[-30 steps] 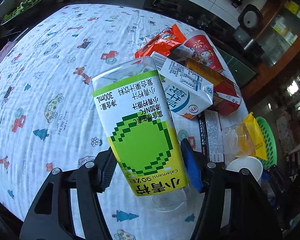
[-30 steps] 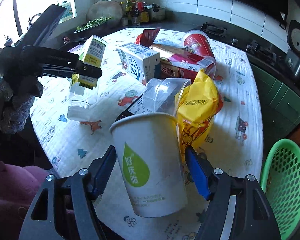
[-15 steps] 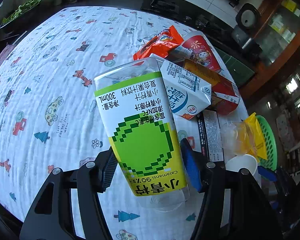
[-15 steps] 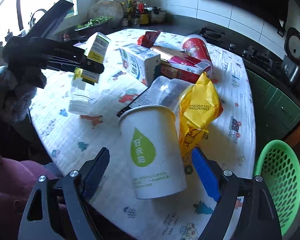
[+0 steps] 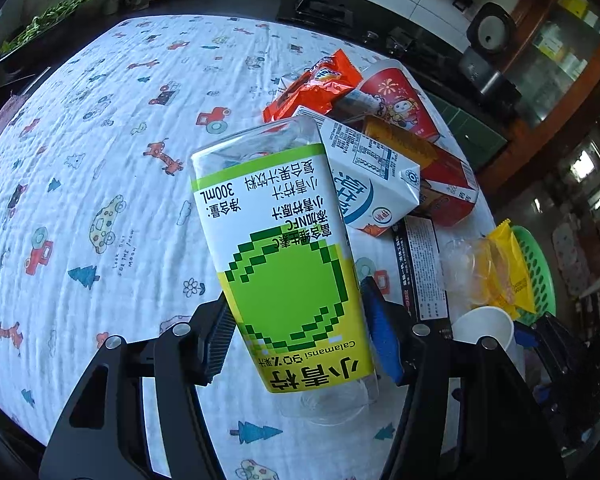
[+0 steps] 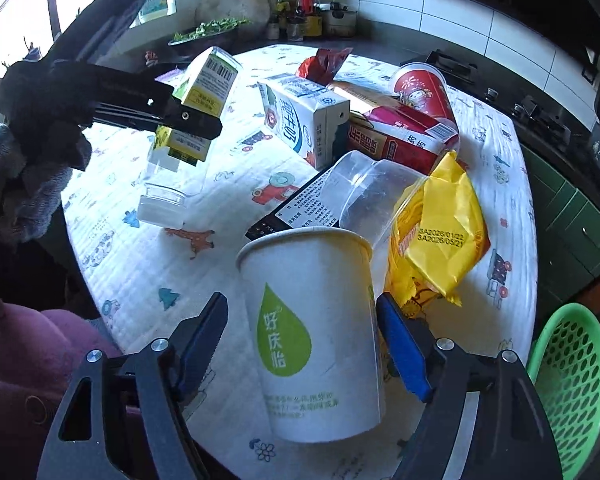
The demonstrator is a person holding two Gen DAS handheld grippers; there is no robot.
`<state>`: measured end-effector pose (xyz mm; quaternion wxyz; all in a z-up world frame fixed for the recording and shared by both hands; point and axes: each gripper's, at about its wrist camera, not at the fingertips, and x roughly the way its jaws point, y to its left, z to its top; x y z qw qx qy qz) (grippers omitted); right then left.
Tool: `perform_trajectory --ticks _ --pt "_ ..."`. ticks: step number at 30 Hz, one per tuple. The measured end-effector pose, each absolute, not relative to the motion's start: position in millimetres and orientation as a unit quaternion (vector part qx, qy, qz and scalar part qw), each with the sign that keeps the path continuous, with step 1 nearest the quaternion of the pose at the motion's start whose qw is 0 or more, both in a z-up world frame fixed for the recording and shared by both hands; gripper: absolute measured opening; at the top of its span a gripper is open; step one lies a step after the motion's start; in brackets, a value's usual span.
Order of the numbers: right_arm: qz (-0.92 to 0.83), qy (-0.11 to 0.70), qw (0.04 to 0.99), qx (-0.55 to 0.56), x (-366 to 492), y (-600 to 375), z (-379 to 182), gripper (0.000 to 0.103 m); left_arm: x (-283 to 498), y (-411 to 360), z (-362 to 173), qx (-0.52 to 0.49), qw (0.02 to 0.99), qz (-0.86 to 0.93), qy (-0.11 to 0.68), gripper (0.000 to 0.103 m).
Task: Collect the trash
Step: 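Lift the juice bottle with the left tool while the right tool lifts the paper cup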
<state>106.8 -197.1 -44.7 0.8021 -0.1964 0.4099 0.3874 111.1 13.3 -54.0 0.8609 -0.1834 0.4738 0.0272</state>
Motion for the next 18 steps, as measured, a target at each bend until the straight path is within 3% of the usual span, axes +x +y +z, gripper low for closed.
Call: perform_trajectory --ticks 2,18 --pt "0.384 0.41 0.801 -0.207 107 -193 -46 0.063 109 12 -52 -0.18 0.862 0.024 0.473 0.059" --pt "0.383 0.371 0.842 -0.079 73 -230 4 0.061 100 -18 0 -0.155 0.882 -0.059 0.44 0.057"
